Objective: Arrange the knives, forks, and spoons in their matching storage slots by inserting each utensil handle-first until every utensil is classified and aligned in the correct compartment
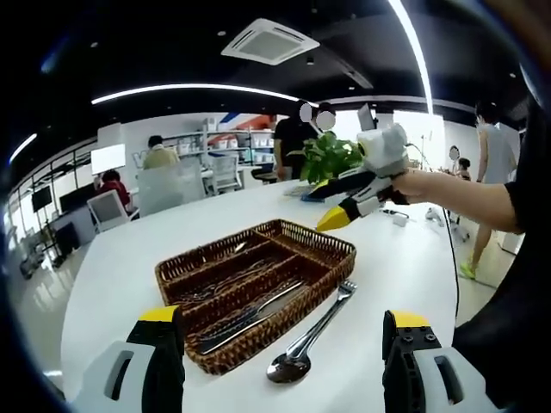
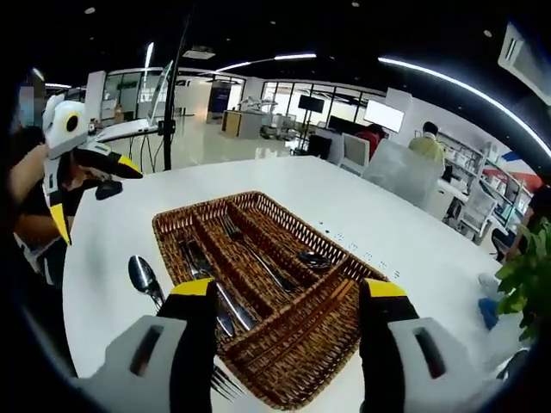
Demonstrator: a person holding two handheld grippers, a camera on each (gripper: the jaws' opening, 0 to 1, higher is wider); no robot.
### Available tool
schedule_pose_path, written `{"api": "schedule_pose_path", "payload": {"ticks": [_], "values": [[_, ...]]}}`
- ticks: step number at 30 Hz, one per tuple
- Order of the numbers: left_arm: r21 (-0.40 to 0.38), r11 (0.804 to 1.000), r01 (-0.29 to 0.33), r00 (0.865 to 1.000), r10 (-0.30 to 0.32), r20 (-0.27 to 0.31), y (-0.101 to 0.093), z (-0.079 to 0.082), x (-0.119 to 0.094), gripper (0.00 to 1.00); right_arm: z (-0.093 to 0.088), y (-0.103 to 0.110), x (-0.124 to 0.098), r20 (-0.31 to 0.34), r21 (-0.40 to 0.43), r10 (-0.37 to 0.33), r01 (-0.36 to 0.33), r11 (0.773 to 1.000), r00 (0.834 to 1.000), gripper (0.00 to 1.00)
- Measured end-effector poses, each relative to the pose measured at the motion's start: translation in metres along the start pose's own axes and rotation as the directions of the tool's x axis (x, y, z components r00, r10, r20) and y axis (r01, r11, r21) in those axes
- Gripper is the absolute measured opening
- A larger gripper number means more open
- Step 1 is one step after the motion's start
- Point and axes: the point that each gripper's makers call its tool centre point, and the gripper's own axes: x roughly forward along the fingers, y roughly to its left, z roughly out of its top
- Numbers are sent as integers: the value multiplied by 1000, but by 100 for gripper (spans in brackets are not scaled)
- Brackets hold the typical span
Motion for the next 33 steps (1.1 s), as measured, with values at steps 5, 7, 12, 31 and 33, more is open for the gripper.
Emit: {"api": "schedule_pose_path", "payload": {"ticks": [5,7,12,31,33], "values": [[-9,1000,-6,1000,7,9,0,1,-1,100,-4,2,-15,12,14,-58,58,998,998,79],[-8,1000,-7,1000,7,9,-1,1,-3,100,-5,4,-22,27,28,-77,77,997,997,81],[-11,1000,-8,1000,8,13,-1,1,-5,100,-11,10,-38,35,61,-111,108,992,993,85],[-87,996,-33,997,38,61,1,4,-5,100,-51,47,-59,-26,215,-72,76,974,997,99],[-83,996,-34,998,39,58,1,2,-6,100,-49,51,-60,-19,201,-66,69,977,998,99]]}}
